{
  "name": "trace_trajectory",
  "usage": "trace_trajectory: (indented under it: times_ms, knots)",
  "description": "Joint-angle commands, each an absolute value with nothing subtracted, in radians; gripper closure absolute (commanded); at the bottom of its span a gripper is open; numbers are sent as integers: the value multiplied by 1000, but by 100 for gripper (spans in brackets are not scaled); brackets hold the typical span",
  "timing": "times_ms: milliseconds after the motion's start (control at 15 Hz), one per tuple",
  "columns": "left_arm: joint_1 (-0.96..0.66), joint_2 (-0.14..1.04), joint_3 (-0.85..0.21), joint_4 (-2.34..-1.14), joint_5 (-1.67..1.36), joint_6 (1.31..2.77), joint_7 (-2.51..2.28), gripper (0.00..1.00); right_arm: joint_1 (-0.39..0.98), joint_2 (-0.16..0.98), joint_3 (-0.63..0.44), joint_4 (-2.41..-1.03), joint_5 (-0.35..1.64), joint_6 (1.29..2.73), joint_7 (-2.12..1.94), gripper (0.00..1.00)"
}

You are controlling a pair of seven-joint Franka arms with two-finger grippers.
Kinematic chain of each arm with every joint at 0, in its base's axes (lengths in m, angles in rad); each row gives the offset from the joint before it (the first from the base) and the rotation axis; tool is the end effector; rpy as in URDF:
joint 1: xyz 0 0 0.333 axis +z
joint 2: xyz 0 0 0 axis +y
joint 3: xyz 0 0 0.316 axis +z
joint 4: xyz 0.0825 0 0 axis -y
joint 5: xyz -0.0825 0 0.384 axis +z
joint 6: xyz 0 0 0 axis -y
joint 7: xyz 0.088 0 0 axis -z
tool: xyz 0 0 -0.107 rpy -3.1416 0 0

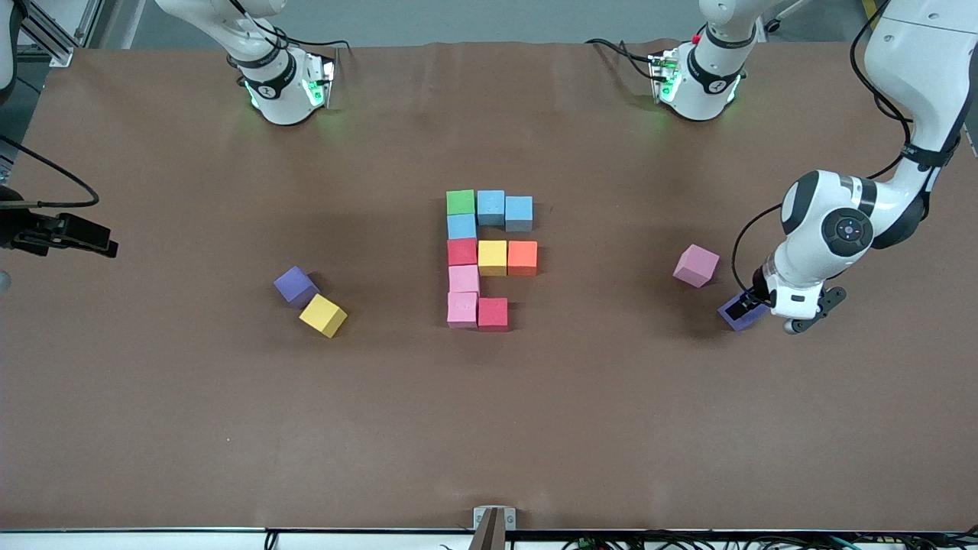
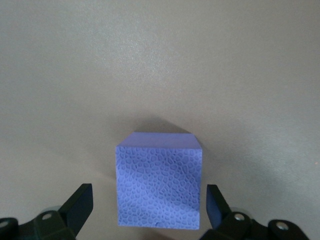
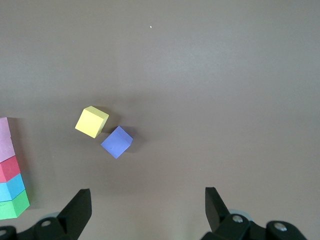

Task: Arrange 11 blocks into digit 3
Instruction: 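Move the left gripper to the purple cube and grasp it, then carry the purple cube with the left gripper to the pink cubes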

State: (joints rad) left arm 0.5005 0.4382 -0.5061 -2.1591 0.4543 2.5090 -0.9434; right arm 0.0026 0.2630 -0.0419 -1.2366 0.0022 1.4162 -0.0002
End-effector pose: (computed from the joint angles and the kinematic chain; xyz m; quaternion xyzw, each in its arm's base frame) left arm 0.5631 -0.0085 0.2144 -0.9541 -0.2983 -0.0125 0.0252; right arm 0.6174 -0.0201 0.6125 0.9989 -0.0189 -0.0417 0.0036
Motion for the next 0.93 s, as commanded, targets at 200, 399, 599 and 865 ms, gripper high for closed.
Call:
trace_trajectory:
  times_ms: [200, 399, 599, 865]
  knots:
    - [531, 488, -512, -2141, 540, 2531, -939, 11, -26, 206, -26, -1291, 35, 1440, -8, 0]
    - [529, 497, -512, -2122, 541, 2537, -953, 59, -26, 134, -28, -1389, 35, 1466, -12, 0]
    - [509, 500, -520, -2077, 538, 2530, -1030, 72, -26, 68, -28, -1452, 35, 1468, -12, 0]
    - [372, 535, -520, -1959, 523, 2452, -1360, 72, -25, 8, -28, -1519, 35, 1473, -12, 0]
